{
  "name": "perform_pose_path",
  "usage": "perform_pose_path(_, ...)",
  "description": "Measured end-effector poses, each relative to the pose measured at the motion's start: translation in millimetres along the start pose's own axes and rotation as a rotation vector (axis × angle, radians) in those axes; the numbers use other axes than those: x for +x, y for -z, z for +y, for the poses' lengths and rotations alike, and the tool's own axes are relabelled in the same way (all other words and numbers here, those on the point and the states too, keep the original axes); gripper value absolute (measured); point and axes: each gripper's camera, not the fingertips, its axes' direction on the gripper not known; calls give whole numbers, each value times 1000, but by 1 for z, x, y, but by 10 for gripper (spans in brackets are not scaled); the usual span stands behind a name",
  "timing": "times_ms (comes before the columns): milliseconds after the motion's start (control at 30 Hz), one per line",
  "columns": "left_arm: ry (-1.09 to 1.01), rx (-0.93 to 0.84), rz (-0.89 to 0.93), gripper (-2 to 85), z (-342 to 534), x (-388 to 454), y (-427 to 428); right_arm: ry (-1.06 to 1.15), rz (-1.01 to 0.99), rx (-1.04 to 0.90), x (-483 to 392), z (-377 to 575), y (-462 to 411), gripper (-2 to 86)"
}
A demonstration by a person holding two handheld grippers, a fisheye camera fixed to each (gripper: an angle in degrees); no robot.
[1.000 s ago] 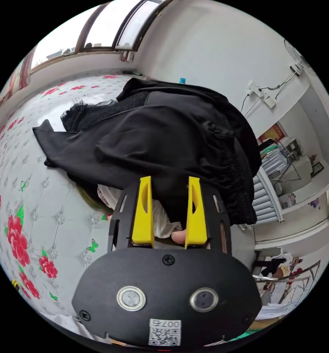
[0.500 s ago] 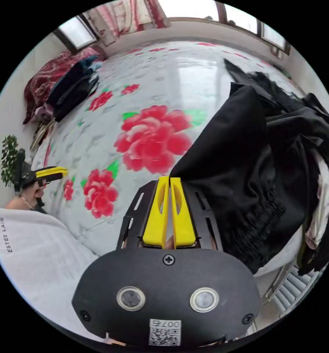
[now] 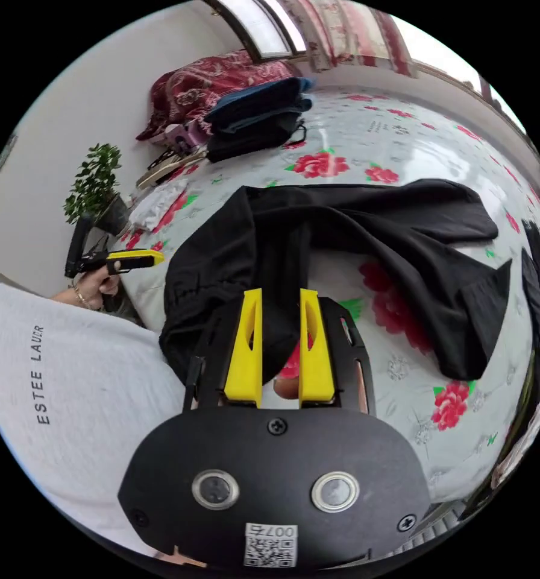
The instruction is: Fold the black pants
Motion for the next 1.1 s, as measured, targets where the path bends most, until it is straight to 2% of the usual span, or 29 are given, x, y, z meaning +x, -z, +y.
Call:
perform_pose_path(100,-149,21,84,88,0,23,19,-88,-32,-28,21,14,4,69)
perform_pose_path(233,-458,-24,205,105,-9,104,5,-48,-56,-93,-6,19,-20,73)
perform_pose_path(367,-588,-163,105,81,-21,151,-47,-45,-139,-159,-61,26,-60,72)
perform_pose_path(400,-584,-149,139,73,-24,147,-45,-2,-117,-145,-78,28,-60,73)
perform_pose_path(467,-472,-190,150,29,-44,121,-37,140,-60,-183,-96,27,-56,74)
perform_pose_path(533,-375,-163,193,10,-51,90,-21,166,-61,-190,-94,25,-47,74)
perform_pose_path(633,-185,-51,224,-4,-50,27,22,45,-82,-73,-64,24,-18,78)
perform_pose_path(700,-114,14,210,-7,-45,-8,55,-63,-12,15,-32,25,4,81)
perform_pose_path(800,-15,76,-14,-9,-40,-63,111,-193,182,87,17,20,30,80)
perform_pose_path(867,280,152,-293,-9,-34,-119,157,-322,254,122,54,14,46,80)
perform_pose_path(933,502,209,-340,-9,-25,-151,189,-423,273,153,86,8,58,81)
perform_pose_path(1000,523,328,-237,-9,-18,-154,213,-493,286,149,118,-3,65,83)
perform_pose_path(1033,470,363,-194,-8,-19,-141,219,-498,290,146,123,-6,66,84)
perform_pose_path(1100,336,299,-166,-5,-27,-106,207,-503,327,114,140,-18,61,86)
